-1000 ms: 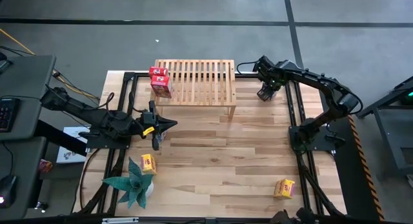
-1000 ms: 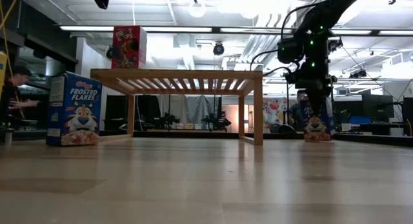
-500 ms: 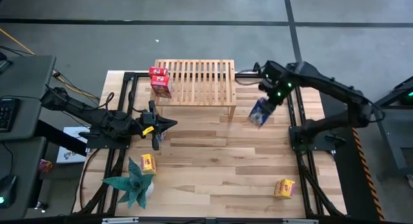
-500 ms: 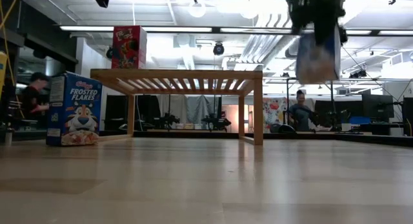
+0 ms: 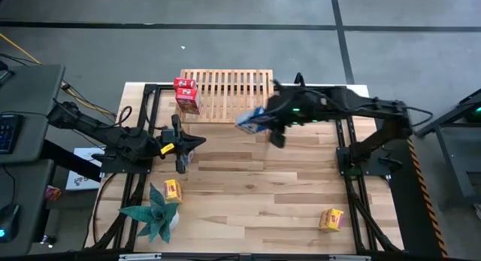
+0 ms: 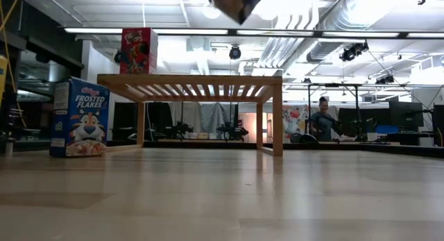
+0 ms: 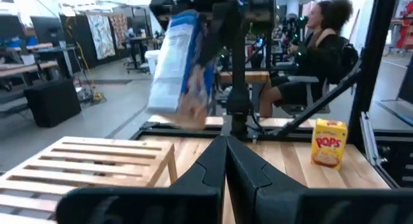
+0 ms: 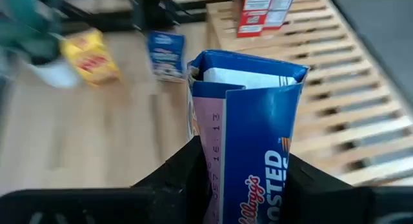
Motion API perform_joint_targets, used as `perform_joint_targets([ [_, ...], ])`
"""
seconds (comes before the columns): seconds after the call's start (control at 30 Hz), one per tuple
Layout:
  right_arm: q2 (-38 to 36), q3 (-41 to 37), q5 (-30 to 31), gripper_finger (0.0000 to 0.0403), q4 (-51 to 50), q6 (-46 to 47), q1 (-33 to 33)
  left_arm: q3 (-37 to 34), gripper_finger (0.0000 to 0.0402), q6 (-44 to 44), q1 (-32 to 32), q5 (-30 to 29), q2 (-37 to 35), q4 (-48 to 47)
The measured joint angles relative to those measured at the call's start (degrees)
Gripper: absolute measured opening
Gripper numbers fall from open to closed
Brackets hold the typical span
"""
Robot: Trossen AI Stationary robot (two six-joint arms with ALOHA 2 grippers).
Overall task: Stack cereal on shelf
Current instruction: Put the right blue cereal box on the shelf
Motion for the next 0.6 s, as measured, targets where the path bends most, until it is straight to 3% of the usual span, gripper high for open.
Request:
perform_joint_targets([
  [0.13,11.31,12.89,2.76,0.0115,-5.44,-6.58,-1.26,0.00,0.0000,1.65,0.00,-3.70,0.01,1.84],
  [0.37,26.59,29.46,2.22,0.0115,-11.55,-15.03,-4.53,0.00,0.0000,7.84,-0.45,-19.34,0.01,9.63],
  [0.6,30.09,28.34,2.10,0.0115,-7.49,-20.83,-6.95,-0.02,0.0000,8.85,-3.07,-31.68,1.79,7.90],
])
